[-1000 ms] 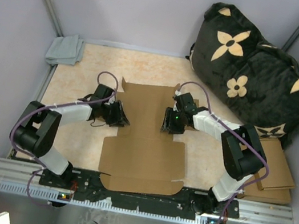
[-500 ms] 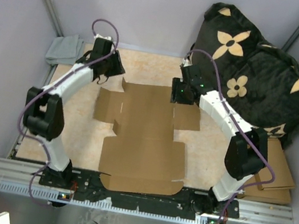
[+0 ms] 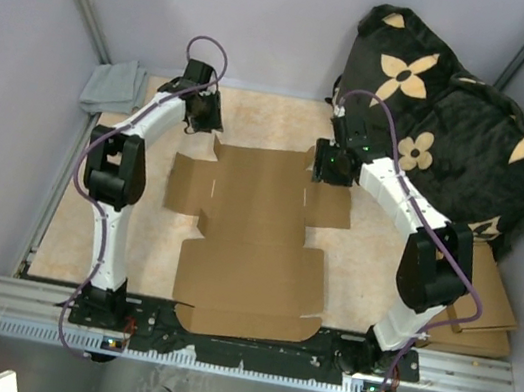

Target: Fold the paper box

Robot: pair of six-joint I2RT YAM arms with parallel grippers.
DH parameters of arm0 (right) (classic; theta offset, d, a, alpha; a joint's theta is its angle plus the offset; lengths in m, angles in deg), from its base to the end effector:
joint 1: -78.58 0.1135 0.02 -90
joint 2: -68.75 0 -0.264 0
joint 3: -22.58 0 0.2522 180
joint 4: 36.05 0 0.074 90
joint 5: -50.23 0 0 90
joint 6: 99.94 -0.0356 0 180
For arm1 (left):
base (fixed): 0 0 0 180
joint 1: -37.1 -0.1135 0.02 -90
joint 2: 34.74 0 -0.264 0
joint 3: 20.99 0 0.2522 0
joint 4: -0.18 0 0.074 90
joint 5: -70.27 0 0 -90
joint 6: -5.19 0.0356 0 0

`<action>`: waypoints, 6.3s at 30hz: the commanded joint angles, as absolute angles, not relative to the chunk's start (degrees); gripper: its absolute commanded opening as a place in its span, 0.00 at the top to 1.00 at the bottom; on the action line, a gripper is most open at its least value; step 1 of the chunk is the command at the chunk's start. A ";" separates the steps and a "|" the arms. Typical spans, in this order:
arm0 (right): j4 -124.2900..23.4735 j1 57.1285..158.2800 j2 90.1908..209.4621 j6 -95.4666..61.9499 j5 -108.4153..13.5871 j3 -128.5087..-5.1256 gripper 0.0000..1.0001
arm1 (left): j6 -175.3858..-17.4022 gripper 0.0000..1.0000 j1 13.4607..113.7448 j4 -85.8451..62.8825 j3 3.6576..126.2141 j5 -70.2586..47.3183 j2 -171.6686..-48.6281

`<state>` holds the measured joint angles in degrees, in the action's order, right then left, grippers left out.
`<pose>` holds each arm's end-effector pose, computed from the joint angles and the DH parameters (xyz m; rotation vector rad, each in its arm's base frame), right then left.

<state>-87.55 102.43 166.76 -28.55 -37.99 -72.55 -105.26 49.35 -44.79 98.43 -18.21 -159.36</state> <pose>0.3411 0.1496 0.2732 -0.1034 2.5370 0.2586 0.4800 -0.1052 0.2237 -0.1646 2.4615 -0.2830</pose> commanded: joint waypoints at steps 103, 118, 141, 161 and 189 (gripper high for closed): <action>-47.38 110.13 140.73 -18.51 -21.82 -52.41 1.00 | -101.28 0.00 58.44 -10.54 44.73 -15.83 -91.18; -28.48 110.22 144.31 -23.16 -19.42 -45.25 1.00 | -98.87 0.86 58.02 -14.35 48.55 -14.82 -96.70; -64.99 110.22 157.34 -34.82 -24.98 -71.63 1.00 | -99.73 0.69 58.56 -47.70 64.03 -2.39 -97.78; -74.45 110.22 165.69 -35.61 -26.18 -82.43 1.00 | -102.12 0.64 59.14 -53.00 66.96 -1.10 -101.21; -76.24 110.22 162.46 -32.97 -25.08 -80.94 1.00 | -101.89 0.69 62.32 -60.04 69.76 -15.17 -107.38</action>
<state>-75.24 110.08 165.80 -33.98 -25.99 -80.55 -103.01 61.88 -56.79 66.89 -10.30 -107.21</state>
